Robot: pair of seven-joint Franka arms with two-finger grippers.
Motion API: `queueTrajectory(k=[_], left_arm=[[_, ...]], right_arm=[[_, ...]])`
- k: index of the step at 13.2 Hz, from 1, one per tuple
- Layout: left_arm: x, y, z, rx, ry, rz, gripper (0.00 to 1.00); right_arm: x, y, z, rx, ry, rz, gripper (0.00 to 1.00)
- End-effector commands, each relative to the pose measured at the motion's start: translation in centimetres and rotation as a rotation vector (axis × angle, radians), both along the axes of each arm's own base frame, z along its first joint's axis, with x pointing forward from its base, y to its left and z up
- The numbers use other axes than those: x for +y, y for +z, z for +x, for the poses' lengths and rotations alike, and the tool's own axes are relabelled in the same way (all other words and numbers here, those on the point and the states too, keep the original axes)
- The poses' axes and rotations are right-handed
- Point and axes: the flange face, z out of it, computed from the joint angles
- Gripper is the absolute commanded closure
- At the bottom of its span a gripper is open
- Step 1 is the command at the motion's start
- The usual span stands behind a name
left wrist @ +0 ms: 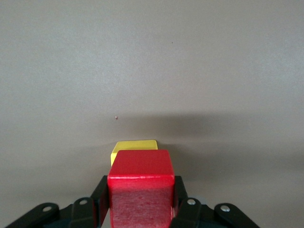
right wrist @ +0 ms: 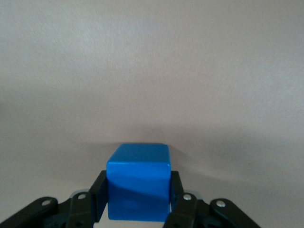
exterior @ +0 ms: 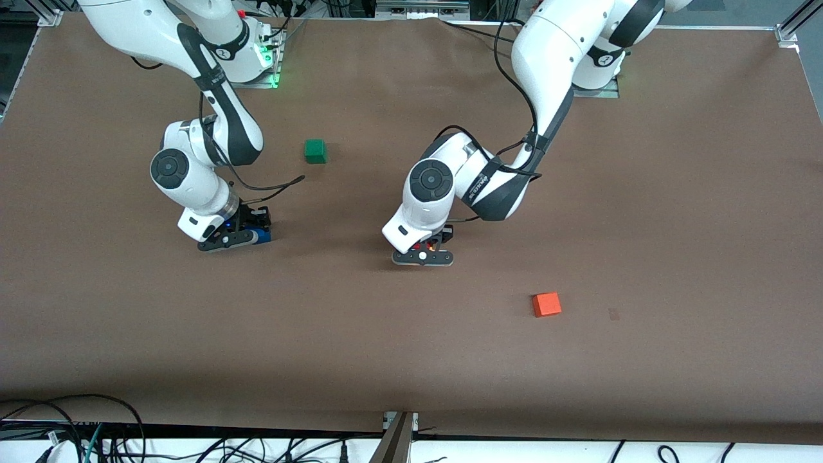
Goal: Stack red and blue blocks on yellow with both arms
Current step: 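Lower the red cube onto the yellow cube while the right gripper grasps blue, then open the left gripper and withdraw while the right gripper lifts blue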
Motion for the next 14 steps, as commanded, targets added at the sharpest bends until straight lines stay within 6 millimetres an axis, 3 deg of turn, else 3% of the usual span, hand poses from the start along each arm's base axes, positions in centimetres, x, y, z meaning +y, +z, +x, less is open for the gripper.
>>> queueTrajectory(k=[1, 4, 8, 12, 13, 14], left_arm=[[-0.2, -0.2, 0.4, -0.01, 0.002, 0.012, 1.0], [0.0, 0.1, 0.4, -0.01, -0.002, 0.023, 1.0], [0.2, -0.2, 0.2, 0.013, -0.004, 0.043, 1.0], [0.0, -0.8, -0.1, 0.024, -0.001, 0.041, 1.0], [0.0, -0.9, -0.1, 0.026, 0.003, 0.041, 0.84], [0.0, -0.9, -0.1, 0.024, 0.004, 0.041, 0.01]], right_arm=[[-0.5, 4.4, 0.9, 0.018, 0.005, 0.01, 0.47], [-2.1, 8.8, 3.5, 0.052, -0.015, 0.003, 0.48], [-2.3, 13.9, 6.3, 0.073, -0.018, 0.007, 0.48], [-2.1, 16.2, 7.1, 0.075, -0.025, 0.011, 0.48], [-2.0, 16.4, 7.3, 0.08, -0.024, 0.011, 0.48], [-1.9, 16.8, 7.6, 0.08, -0.023, 0.011, 0.48]])
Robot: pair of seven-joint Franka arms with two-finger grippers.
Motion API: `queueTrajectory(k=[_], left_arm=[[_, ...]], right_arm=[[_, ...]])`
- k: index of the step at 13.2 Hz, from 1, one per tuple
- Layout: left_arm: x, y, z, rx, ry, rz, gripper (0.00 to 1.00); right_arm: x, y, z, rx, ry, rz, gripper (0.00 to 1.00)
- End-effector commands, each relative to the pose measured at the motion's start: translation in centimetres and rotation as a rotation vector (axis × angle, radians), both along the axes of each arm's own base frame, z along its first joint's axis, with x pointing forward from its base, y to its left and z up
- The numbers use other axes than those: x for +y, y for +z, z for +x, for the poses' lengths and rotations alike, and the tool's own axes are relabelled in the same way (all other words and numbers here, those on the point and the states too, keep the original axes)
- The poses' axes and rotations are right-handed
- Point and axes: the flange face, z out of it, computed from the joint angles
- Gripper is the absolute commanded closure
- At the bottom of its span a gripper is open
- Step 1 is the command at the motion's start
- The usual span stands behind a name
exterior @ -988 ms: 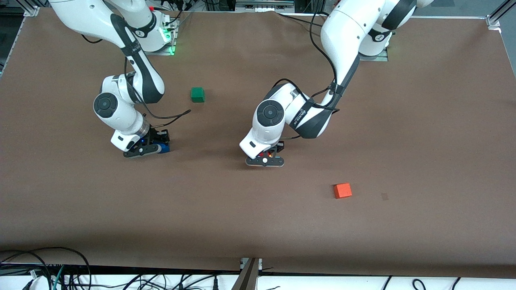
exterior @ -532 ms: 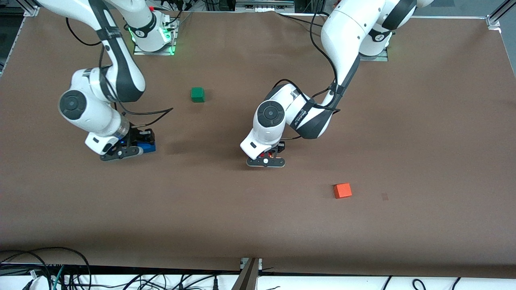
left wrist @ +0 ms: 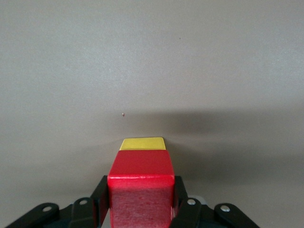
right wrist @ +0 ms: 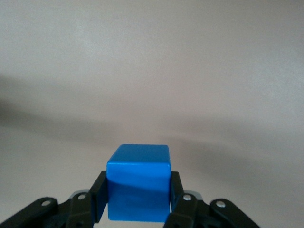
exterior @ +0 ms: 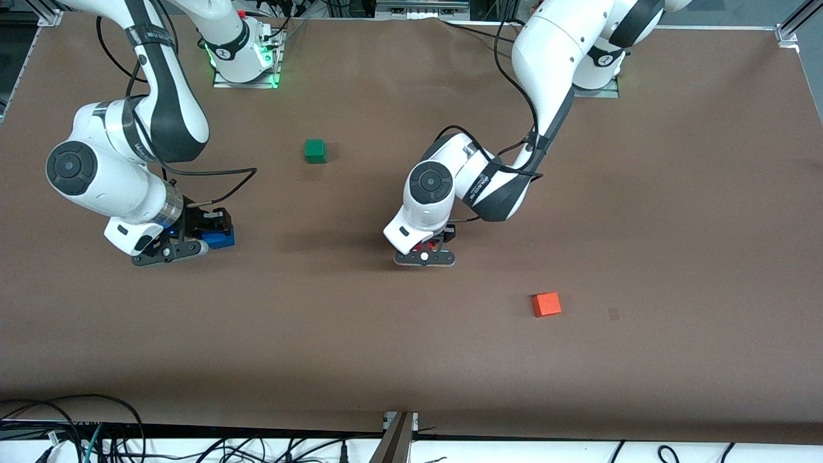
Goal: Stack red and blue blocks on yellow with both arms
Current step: 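Open the left gripper and withdraw while the right gripper lifts blue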
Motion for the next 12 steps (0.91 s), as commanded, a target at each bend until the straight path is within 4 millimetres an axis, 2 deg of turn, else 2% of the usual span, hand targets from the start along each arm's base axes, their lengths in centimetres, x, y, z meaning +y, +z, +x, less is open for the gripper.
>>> queueTrajectory(k=[1, 4, 6, 7, 8, 9, 10, 11, 12], left_arm=[[-0.4, -0.6, -0.1, 0.007, 0.009, 0.014, 0.0], [0.5, 1.6, 0.6, 0.021, 0.02, 0.023, 0.0], [3.9, 5.2, 3.7, 0.029, 0.067, 0.027, 0.0], [6.1, 7.2, 5.4, 0.03, 0.099, 0.022, 0.0], [9.2, 9.9, 7.3, 0.026, 0.145, 0.016, 0.0], [11.8, 12.5, 8.2, 0.027, 0.176, 0.019, 0.0], [15.2, 16.0, 8.9, 0.021, 0.214, 0.025, 0.0], [18.8, 21.0, 9.0, 0.001, 0.22, 0.026, 0.0], [23.3, 24.4, 9.1, 0.011, 0.181, 0.029, 0.0]], right_arm=[[0.1, 1.2, 1.1, 0.014, 0.0, 0.007, 0.48], [0.5, 1.8, 1.3, 0.016, -0.004, 0.008, 0.48], [1.3, 2.1, 1.4, 0.022, -0.039, 0.006, 0.48], [1.8, 2.4, 1.6, 0.031, -0.053, 0.005, 0.48], [3.2, 2.7, 1.6, 0.042, -0.073, 0.004, 0.48], [4.7, 3.2, 1.6, 0.041, -0.103, 0.003, 0.48], [7.3, 3.4, 1.3, 0.047, -0.127, -0.003, 0.48], [9.7, 3.5, 1.1, 0.044, -0.154, -0.007, 0.48], [12.8, 3.4, 0.6, 0.045, -0.187, -0.013, 0.48]])
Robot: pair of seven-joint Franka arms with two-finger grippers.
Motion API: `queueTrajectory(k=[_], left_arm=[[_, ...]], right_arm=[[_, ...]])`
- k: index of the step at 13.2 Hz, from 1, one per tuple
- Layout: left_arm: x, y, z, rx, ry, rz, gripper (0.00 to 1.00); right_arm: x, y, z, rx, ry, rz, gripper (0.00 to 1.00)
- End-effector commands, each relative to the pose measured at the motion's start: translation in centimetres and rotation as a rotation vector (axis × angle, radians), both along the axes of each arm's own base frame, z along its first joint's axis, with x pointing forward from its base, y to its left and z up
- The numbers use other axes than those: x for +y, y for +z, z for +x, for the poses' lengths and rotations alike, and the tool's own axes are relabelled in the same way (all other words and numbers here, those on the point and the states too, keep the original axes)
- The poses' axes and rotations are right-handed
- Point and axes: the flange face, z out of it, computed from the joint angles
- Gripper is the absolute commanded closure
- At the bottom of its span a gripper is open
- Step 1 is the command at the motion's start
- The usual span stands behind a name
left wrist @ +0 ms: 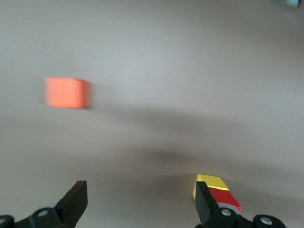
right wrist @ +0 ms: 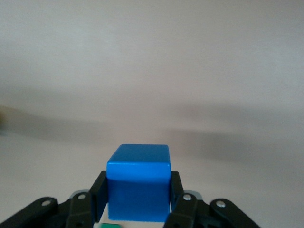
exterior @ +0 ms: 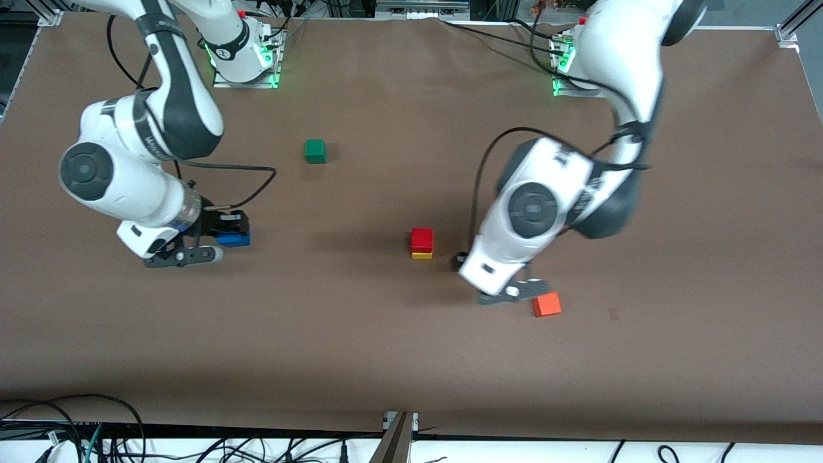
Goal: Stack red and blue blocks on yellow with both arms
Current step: 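Open the left gripper and withdraw while the right gripper lifts blue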
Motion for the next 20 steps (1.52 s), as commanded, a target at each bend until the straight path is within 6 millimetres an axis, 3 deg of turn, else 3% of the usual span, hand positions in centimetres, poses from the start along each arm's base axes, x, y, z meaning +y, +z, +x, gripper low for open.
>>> queueTrajectory(k=[1, 2, 4, 8, 10, 11, 13, 18, 20], left_arm=[[9.5, 8.9, -1.1, 0.044, -0.089, 0.003, 0.0], [13.5, 11.4, -1.4, 0.049, -0.112, 0.002, 0.0], [19.6, 14.5, -1.9, 0.045, -0.112, -0.001, 0.0], [28.9, 15.4, -2.2, 0.093, 0.0, -0.003, 0.0], [30.7, 15.4, -2.9, 0.139, 0.008, -0.007, 0.0], [31.6, 16.9, -3.9, 0.132, -0.043, -0.01, 0.0], [31.3, 18.0, -4.9, 0.126, -0.202, -0.025, 0.0], [29.4, 17.1, -10.5, 0.099, -0.233, -0.003, 0.0], [29.9, 16.4, -11.0, 0.113, -0.224, -0.003, 0.0]], right_arm=[[7.9, 0.2, -0.6, 0.008, -0.078, -0.012, 0.48], [10.8, 0.2, -0.9, -0.001, -0.103, -0.013, 0.48], [17.1, -0.2, -2.0, -0.018, -0.14, -0.015, 0.47], [26.4, -1.5, -3.8, -0.052, -0.207, 0.004, 0.47], [30.5, -2.8, -4.9, -0.067, -0.239, 0.012, 0.48], [31.9, -3.3, -5.2, -0.075, -0.25, 0.015, 0.48], [34.2, -4.7, -6.0, -0.092, -0.242, 0.017, 0.47], [35.9, -5.9, -6.7, -0.127, -0.22, 0.035, 0.47], [36.5, -6.6, -7.0, -0.151, -0.2, 0.023, 0.47]])
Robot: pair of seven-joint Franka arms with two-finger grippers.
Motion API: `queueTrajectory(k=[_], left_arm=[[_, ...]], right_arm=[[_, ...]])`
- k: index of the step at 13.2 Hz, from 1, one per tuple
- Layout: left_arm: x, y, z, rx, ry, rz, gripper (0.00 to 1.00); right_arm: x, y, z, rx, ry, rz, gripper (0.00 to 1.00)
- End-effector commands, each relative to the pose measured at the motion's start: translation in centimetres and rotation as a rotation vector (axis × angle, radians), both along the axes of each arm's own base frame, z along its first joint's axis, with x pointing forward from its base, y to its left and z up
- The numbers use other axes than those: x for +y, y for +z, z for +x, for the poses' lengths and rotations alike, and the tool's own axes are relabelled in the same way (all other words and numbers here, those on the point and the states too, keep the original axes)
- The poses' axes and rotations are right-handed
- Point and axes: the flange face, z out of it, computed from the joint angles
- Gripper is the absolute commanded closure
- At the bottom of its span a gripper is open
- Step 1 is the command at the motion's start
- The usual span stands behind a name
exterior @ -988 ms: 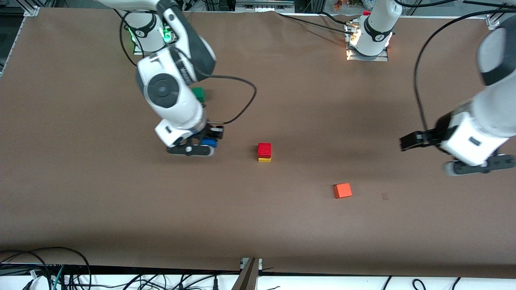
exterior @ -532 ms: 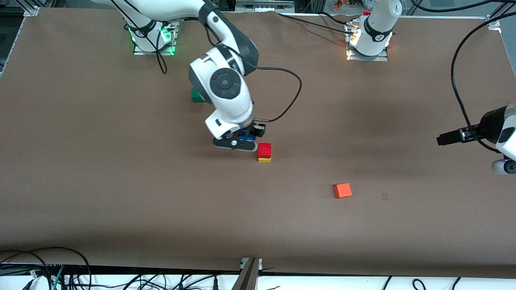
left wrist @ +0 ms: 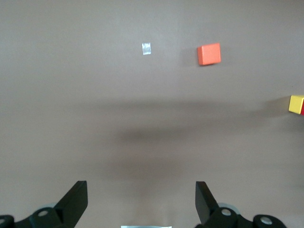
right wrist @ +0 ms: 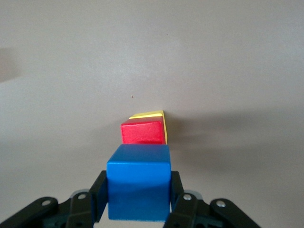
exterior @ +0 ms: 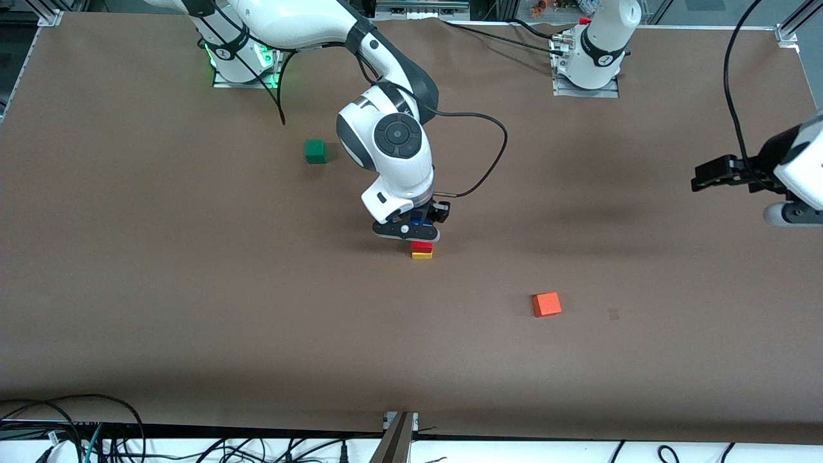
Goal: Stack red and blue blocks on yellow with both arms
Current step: 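Lower the blue cube onto the red cube with the right gripper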
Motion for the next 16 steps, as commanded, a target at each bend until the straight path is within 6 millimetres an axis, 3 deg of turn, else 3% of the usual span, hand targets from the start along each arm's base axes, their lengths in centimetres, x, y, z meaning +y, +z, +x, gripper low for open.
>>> queueTrajectory(k=[1, 6, 11, 16], left_arm=[[0.8, -0.9, -2.0, 0.002, -0.011, -0.002, 0.0], [0.6, -0.6, -1.5, -0.011, -0.016, -0.003, 0.0], [2.0, -0.5, -1.3, -0.013, -0.006, 0.005, 0.0], [2.2, -0.5, -1.3, -0.013, 0.0, 0.008, 0.0]], right_arm=[[1.3, -0.4, -0.2, -0.047, 0.013, -0.016, 0.47], [1.4, -1.2, 0.1, -0.095, 0.063, -0.05, 0.47], [1.6, -1.7, 0.4, -0.115, 0.081, -0.035, 0.45], [1.6, -2.6, 0.4, -0.125, 0.089, -0.047, 0.44]])
